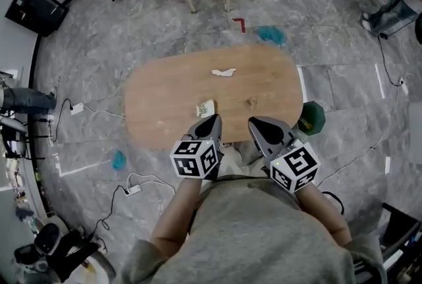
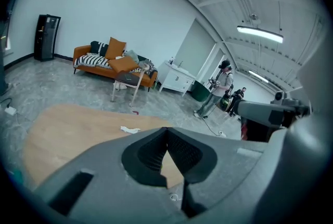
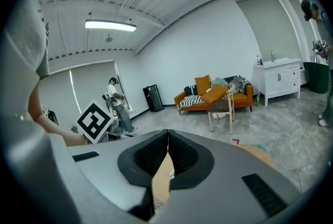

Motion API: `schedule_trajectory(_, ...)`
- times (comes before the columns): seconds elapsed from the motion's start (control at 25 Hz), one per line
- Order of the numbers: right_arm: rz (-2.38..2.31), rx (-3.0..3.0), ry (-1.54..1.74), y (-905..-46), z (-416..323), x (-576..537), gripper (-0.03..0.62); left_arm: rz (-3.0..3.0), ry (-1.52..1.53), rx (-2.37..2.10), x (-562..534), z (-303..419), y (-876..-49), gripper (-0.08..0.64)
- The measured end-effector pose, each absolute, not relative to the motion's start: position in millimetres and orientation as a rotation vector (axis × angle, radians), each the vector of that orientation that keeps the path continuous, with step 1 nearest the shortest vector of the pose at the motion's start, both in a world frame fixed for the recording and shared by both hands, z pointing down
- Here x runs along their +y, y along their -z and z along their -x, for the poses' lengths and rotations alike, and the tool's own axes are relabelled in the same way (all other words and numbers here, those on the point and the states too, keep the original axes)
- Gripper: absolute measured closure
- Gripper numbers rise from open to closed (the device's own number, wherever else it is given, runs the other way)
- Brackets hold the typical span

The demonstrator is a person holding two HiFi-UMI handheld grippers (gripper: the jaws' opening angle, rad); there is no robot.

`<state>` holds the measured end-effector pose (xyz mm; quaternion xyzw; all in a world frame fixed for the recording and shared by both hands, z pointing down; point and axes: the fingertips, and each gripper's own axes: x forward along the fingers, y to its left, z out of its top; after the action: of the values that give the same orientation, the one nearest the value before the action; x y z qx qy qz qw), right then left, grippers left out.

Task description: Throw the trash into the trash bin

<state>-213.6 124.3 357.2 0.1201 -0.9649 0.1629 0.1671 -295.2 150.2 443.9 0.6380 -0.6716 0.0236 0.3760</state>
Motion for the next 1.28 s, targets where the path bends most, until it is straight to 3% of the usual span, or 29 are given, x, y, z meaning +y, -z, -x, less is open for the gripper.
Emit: schedule_trajectory(1.28, -0.265, -2.606, -0.542, -457, 305, 141, 0.583, -1.367, -0.198, -1.704, 167, 395, -619, 0.549)
